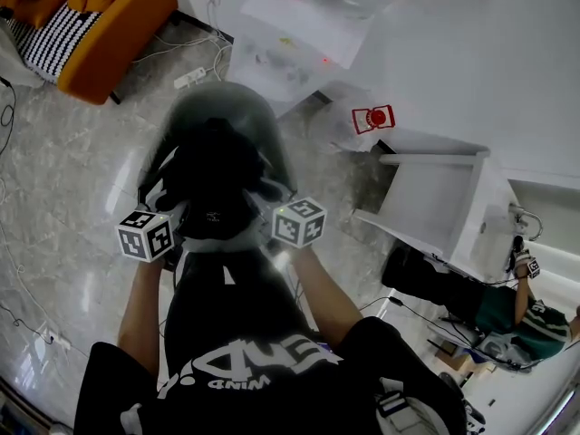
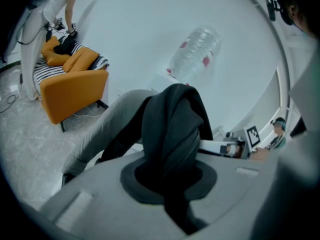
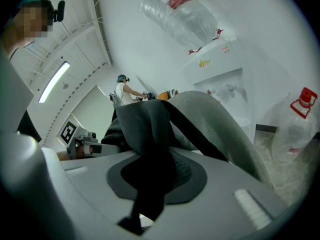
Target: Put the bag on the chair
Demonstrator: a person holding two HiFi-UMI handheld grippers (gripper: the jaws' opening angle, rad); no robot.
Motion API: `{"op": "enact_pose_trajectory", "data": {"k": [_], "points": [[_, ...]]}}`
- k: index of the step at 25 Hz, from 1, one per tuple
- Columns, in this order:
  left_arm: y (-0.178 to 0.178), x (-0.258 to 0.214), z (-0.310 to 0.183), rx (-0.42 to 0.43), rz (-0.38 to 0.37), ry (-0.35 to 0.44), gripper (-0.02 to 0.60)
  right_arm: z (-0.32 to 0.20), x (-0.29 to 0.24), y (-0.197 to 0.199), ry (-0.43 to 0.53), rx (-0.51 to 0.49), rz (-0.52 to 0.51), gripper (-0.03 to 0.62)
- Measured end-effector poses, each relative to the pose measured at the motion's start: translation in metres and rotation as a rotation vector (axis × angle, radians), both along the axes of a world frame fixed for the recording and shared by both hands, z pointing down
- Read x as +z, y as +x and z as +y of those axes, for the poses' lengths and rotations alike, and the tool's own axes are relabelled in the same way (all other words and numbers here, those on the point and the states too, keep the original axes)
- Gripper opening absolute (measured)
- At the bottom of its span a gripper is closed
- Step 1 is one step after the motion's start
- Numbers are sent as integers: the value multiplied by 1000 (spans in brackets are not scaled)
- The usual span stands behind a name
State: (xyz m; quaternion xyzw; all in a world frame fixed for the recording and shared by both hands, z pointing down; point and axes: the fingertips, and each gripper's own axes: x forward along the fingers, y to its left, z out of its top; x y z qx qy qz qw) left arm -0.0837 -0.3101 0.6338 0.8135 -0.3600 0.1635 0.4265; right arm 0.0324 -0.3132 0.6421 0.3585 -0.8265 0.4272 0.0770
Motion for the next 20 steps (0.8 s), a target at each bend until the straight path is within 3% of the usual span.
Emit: {"op": "enact_pose_trajectory", "data": {"k": [20], "points": [[-8,45,-33,-41,-37,-35,71,-35,43,0,-26,107,52,64]]}}
